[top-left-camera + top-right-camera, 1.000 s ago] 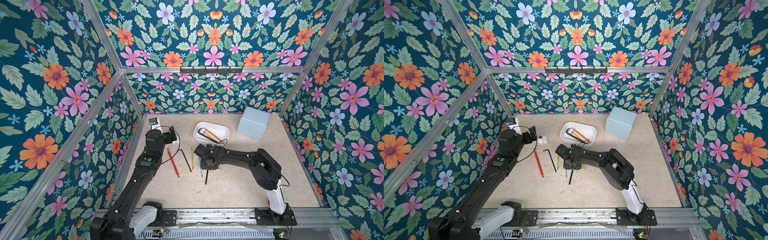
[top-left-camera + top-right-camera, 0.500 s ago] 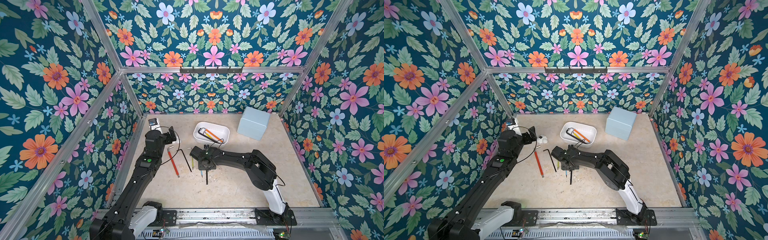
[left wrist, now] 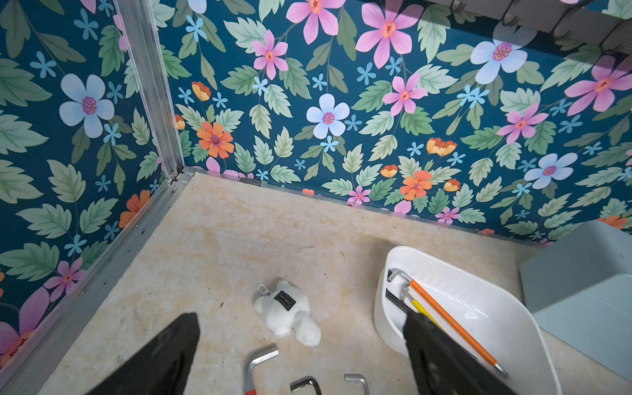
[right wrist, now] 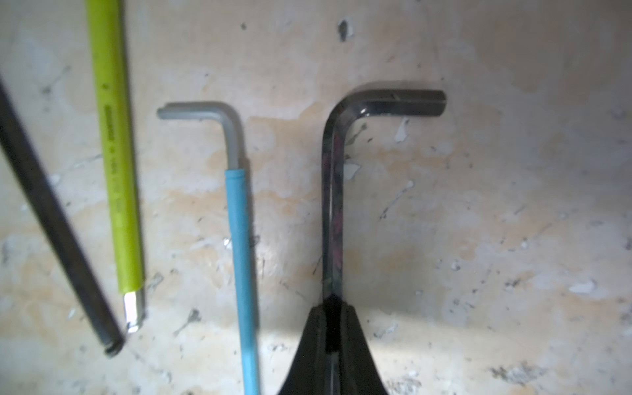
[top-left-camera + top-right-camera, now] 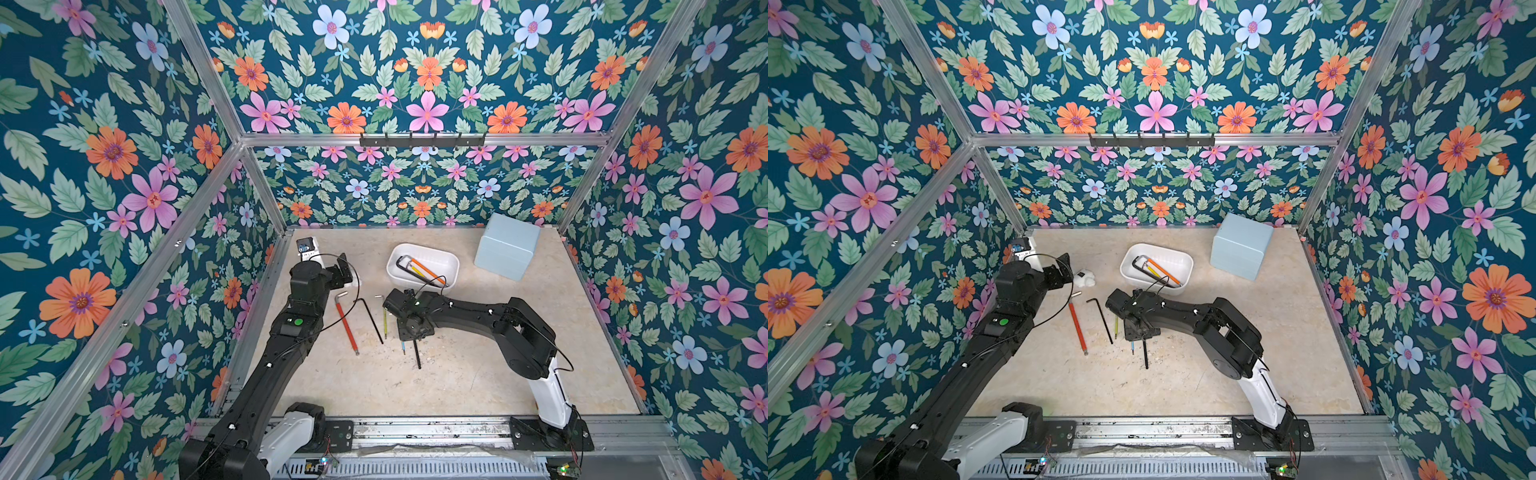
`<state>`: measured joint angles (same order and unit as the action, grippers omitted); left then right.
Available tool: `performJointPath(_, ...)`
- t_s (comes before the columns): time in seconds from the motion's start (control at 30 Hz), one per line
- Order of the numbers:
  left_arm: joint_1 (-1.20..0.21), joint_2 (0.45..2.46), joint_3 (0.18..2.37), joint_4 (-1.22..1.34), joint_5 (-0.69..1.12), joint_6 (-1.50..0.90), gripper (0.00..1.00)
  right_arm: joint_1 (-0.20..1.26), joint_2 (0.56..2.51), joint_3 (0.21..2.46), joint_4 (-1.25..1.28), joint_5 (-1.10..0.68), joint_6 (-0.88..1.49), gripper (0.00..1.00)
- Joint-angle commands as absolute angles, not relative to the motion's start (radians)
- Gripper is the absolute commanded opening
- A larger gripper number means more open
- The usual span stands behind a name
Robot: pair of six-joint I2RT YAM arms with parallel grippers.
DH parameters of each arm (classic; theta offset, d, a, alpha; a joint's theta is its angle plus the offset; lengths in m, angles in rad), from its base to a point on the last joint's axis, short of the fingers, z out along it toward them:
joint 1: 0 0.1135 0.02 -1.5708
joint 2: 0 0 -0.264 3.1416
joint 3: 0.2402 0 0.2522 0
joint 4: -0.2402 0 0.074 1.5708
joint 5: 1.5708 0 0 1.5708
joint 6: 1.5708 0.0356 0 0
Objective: Put the hex key on the desktop into the storage box
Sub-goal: Pick up the Allen key from the center of the board, then place the Allen key in the storage box.
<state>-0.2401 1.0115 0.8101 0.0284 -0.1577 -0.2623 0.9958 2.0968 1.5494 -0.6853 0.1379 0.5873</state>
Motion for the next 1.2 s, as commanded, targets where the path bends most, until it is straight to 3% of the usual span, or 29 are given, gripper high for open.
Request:
performJointPath(0.0, -0.239, 1.010, 0.813, 0.041, -0.157, -0.265, 0.99, 0.989, 2.038, 1.540, -0.671, 0.091, 0.361, 0.00)
performJointPath(0.2, -0.239, 1.009, 0.812, 0.035, -0.167, -0.263, 0.99, 0.962, 1.891, 1.482, -0.632, 0.056, -0.003, 0.00)
performJointPath(0.5, -0.239, 1.014, 0.814, 0.038, -0.180, -0.256, 0.99, 0.744, 1.787, 1.516, -0.599, -0.094, -0.354, 0.00)
performJointPath(0.67, -0.239, 1.044, 0.808, 0.050, -0.168, -0.265, 0.99, 0.625, 1.944, 1.766, -0.648, -0.171, -0.442, 0.00)
performJointPath(0.87, -0.239, 1.026, 0.801, 0.064, -0.183, -0.261, 0.99, 0.592, 2.169, 2.033, -0.699, -0.152, -0.551, 0.00)
performJointPath(1.17, -0.239, 1.028, 0.802, 0.062, -0.192, -0.245, 0.99, 0.569, 2.366, 2.224, -0.708, -0.181, -0.544, 0.00)
